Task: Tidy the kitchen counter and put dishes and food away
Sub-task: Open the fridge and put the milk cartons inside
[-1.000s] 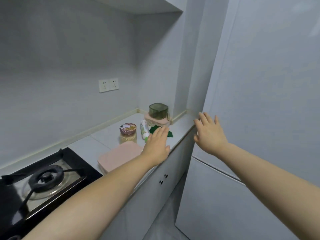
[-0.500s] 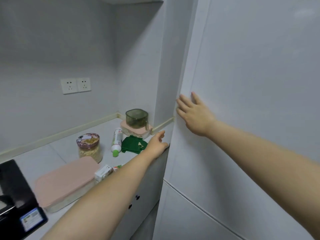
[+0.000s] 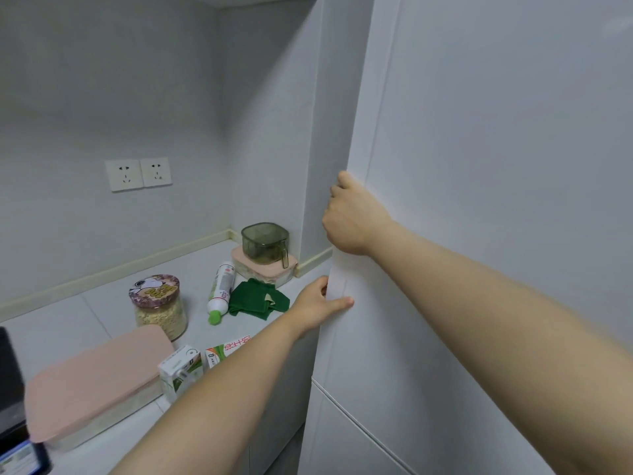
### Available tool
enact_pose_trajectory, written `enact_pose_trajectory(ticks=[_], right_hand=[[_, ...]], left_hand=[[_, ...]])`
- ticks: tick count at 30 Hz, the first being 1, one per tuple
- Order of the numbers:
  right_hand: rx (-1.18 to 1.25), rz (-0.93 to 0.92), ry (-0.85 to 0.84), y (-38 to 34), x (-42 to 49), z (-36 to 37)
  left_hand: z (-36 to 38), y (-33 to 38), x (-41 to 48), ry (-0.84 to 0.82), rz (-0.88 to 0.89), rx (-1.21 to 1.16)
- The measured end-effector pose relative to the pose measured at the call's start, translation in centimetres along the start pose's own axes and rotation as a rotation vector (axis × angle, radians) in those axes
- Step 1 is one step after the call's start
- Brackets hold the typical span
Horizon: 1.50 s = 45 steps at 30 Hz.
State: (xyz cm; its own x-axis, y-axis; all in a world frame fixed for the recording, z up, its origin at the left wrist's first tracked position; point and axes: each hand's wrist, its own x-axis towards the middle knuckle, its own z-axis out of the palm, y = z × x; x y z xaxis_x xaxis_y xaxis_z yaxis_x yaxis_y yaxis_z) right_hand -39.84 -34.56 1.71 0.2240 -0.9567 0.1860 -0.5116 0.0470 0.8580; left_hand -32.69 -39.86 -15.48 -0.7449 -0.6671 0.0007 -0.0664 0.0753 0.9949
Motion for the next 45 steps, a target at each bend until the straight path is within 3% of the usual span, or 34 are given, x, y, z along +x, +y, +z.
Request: enact_pose_trajectory(ticks=[10, 15, 19, 30, 40, 45], right_hand=[[-0.021, 0.044, -0.004, -0.5, 0.5, 0.3], [-0.087, 0.048, -0.11, -1.6, 0.5, -1.8], [-0.095, 0.052, 0.016, -2.9, 0.6, -3.0], [-0.105, 0.117, 0.091, -7.8, -2.4, -12.5], [-0.015, 0.076, 0.123, -13.9, -7.6, -21.4], [0.029, 0.086, 0.131, -16.5, -10.7, -24.8]], left_hand=[[0.4, -0.1, -0.7, 0.062, 0.012, -0.036], [-0.4, -0.6, -2.3, 0.111, 0.01, -0.013], [-1.2, -0.6, -5.1, 0.121, 0.054, 0.042], [-4.8, -1.2, -15.3, 0.077, 0.063, 0.08], [-6.9, -1.0, -26.8, -0.017, -0.102, -0.046], [-9.7, -1.2, -31.7, -0.085, -0.14, 0.072]])
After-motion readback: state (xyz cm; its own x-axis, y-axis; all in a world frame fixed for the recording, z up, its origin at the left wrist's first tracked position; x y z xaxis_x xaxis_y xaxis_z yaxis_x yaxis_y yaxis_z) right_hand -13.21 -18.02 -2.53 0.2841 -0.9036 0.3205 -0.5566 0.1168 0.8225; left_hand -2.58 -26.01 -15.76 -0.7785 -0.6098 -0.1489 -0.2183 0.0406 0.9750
